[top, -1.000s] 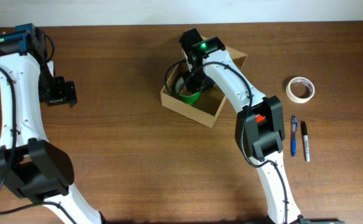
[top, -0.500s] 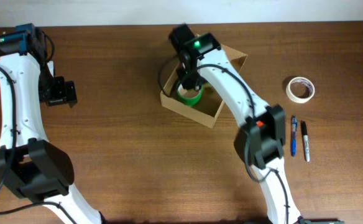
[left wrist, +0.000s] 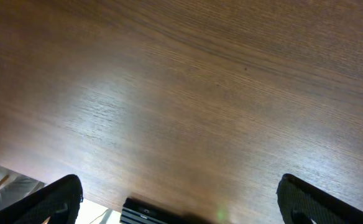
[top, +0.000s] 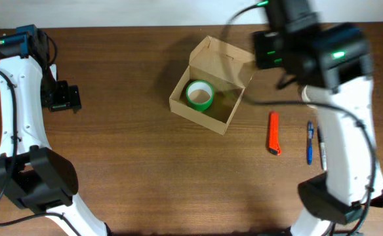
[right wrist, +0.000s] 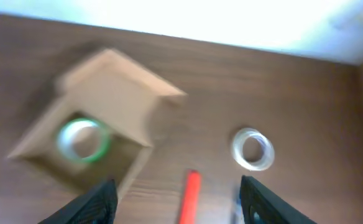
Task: Pack container
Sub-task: 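Open the right gripper and lift away from the box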
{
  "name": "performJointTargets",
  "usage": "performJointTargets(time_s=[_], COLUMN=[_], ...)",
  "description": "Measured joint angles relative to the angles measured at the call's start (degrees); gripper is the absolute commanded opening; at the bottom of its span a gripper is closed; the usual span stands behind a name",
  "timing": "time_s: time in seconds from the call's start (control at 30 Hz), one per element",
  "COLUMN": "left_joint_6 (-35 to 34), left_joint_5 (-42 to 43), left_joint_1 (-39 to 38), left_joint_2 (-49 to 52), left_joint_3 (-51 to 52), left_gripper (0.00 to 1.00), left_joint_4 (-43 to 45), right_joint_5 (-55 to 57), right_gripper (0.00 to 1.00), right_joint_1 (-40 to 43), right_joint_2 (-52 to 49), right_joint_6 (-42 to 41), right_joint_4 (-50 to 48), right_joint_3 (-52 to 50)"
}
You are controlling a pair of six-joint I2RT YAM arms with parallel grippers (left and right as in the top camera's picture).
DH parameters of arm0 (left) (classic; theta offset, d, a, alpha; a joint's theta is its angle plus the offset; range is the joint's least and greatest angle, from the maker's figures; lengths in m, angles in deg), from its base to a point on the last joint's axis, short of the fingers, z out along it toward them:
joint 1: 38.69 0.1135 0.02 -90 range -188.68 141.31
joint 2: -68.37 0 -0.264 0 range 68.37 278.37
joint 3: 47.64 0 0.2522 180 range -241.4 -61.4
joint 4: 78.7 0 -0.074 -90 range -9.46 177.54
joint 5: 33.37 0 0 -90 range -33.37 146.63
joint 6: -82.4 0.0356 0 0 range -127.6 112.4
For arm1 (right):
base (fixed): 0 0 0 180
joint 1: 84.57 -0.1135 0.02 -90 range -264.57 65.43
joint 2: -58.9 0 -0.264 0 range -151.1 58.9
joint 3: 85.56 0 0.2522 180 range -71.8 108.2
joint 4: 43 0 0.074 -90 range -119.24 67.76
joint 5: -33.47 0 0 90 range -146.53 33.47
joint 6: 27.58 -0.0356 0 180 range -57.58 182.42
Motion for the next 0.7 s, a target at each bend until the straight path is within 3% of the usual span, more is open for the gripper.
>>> performJointTargets(time_s=[0.2,0.37,0.5,0.7], left_joint_6=[0.0,0.0,0.0,0.0], left_joint_5=[0.02,0.0,0.02,0.0], left_joint_1=[0.0,0.0,0.0,0.0], left_joint_2=[0.0,0.0,0.0,0.0], left_joint_3=[0.0,0.0,0.0,0.0], left_gripper=[1.0,1.0,1.0,1.0], left_joint_4=[0.0,0.0,0.0,0.02], right_joint_5=[-1.73,-8.72,-12.98,-15.87], right_gripper=[0.77,0.81,0.78,0.68], right_joint_1=[19.1,33.27,39.41,41.31], right_joint_2=[-1.31,-3.91,-5.95,-8.61], right_joint_6=[-3.61,-7.69,-11.34,-16.7], right_joint_4=[3.1,-0.63,-6.99,-18.69], right_joint_3=[-2.91,-11.52,-21.03,-37.05])
